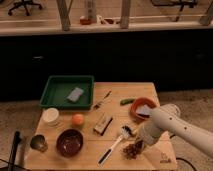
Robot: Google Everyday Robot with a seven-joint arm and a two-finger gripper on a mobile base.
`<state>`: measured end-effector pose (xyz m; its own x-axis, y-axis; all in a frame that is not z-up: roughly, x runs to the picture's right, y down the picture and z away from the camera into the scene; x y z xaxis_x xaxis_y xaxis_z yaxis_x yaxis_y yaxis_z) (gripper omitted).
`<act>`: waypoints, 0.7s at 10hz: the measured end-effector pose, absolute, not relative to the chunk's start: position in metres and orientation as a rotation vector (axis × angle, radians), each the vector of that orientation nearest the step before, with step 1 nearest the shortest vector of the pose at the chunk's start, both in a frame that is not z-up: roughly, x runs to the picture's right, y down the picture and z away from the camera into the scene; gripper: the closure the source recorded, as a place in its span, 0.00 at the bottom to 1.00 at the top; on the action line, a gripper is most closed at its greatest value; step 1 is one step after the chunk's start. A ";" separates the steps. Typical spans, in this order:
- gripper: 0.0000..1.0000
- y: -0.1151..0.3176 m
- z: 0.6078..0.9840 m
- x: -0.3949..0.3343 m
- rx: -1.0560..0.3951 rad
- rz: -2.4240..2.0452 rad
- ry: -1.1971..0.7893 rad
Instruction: Place grapes in table surface
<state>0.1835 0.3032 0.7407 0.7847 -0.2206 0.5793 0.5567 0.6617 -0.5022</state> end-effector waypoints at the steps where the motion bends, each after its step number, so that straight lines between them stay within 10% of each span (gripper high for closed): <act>1: 1.00 0.305 0.742 0.182 -0.726 -0.460 -0.508; 7: 0.61 0.311 0.745 0.185 -0.746 -0.444 -0.515</act>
